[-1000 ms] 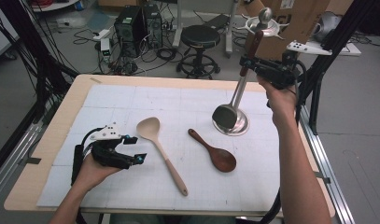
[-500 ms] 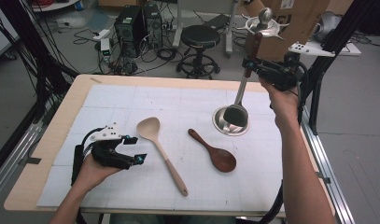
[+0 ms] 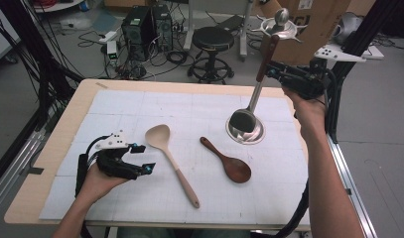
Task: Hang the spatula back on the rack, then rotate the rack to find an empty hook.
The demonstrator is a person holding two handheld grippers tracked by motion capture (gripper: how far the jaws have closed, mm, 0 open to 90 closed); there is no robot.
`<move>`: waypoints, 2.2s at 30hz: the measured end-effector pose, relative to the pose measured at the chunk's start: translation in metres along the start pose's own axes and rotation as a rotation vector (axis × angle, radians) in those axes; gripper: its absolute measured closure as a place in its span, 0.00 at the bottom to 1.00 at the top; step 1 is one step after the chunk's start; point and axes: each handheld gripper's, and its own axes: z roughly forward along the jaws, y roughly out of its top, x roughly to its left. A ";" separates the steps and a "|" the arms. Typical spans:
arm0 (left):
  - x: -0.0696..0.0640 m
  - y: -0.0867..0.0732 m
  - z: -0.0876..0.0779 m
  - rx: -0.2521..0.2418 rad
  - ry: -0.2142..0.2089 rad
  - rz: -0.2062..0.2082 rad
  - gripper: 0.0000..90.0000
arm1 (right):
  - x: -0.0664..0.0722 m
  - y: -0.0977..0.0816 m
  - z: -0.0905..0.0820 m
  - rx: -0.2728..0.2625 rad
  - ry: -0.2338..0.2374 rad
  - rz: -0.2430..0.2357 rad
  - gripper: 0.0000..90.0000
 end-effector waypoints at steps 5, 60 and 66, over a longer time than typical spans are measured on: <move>0.000 0.000 0.000 -0.001 0.008 0.002 0.28 | 0.001 0.001 -0.009 0.003 0.017 0.014 0.79; 0.006 -0.002 -0.003 0.004 0.050 -0.012 0.20 | 0.014 0.052 -0.024 0.021 -0.009 -0.075 1.00; 0.003 -0.002 -0.002 0.004 0.047 -0.008 0.20 | 0.014 0.051 -0.017 0.014 -0.018 -0.081 1.00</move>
